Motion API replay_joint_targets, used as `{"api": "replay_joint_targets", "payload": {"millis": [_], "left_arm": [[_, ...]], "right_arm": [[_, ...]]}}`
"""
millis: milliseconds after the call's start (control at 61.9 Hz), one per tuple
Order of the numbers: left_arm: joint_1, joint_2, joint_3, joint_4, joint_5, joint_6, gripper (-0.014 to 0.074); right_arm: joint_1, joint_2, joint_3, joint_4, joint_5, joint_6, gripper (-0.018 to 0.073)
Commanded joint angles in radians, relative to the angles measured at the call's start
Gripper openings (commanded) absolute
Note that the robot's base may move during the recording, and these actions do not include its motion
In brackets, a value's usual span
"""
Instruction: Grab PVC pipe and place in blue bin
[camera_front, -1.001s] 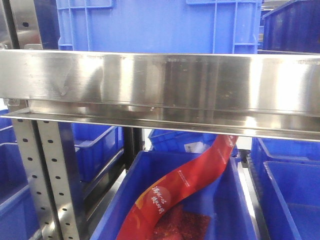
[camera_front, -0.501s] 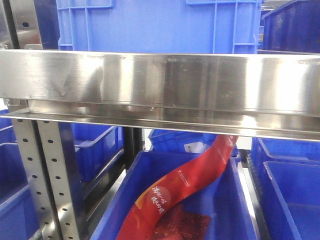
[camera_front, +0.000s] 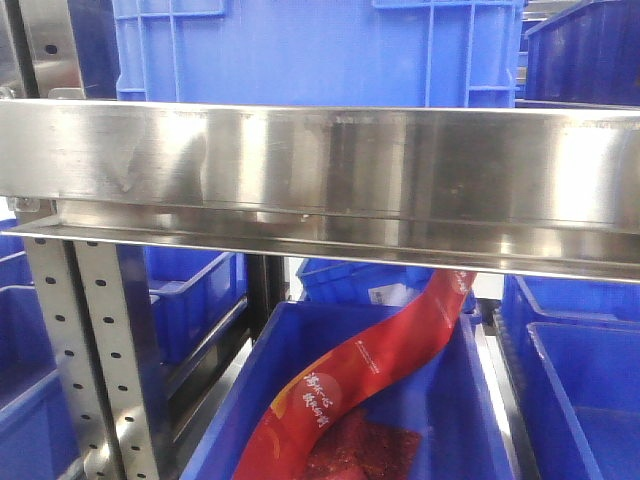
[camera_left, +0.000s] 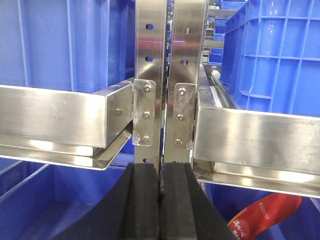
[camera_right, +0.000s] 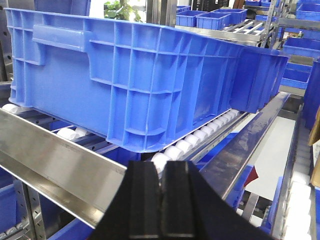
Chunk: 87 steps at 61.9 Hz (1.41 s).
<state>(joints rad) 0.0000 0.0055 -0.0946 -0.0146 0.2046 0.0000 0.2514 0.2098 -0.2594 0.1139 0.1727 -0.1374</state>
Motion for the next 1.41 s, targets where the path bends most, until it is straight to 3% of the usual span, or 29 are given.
{"api": "replay_joint_targets", "payload": {"millis": [0,129,759,1389], "left_arm": [[0.001,-0.005,0.002,0.002,-0.011,0.000,-0.0111],[0.001,-0.005,0.002,0.002,-0.011,0.000,-0.0111],[0.001,-0.005,0.002,0.002,-0.011,0.000,-0.0111],[0.001,-0.005,0.002,0.002,-0.011,0.000,-0.0111]], "right_arm": [[-0.003,-0.006,0.005,-0.006,-0.024,0.001,-0.0162],[-0.003,-0.006,0.005,-0.006,0.037,0.001,-0.0162],[-0.044,-0.115,0.028,-0.006,0.048,0.001,-0.0162],[-0.330,-0.210,0.075,-0.006,-0.028,0.001,-0.0162]]}}
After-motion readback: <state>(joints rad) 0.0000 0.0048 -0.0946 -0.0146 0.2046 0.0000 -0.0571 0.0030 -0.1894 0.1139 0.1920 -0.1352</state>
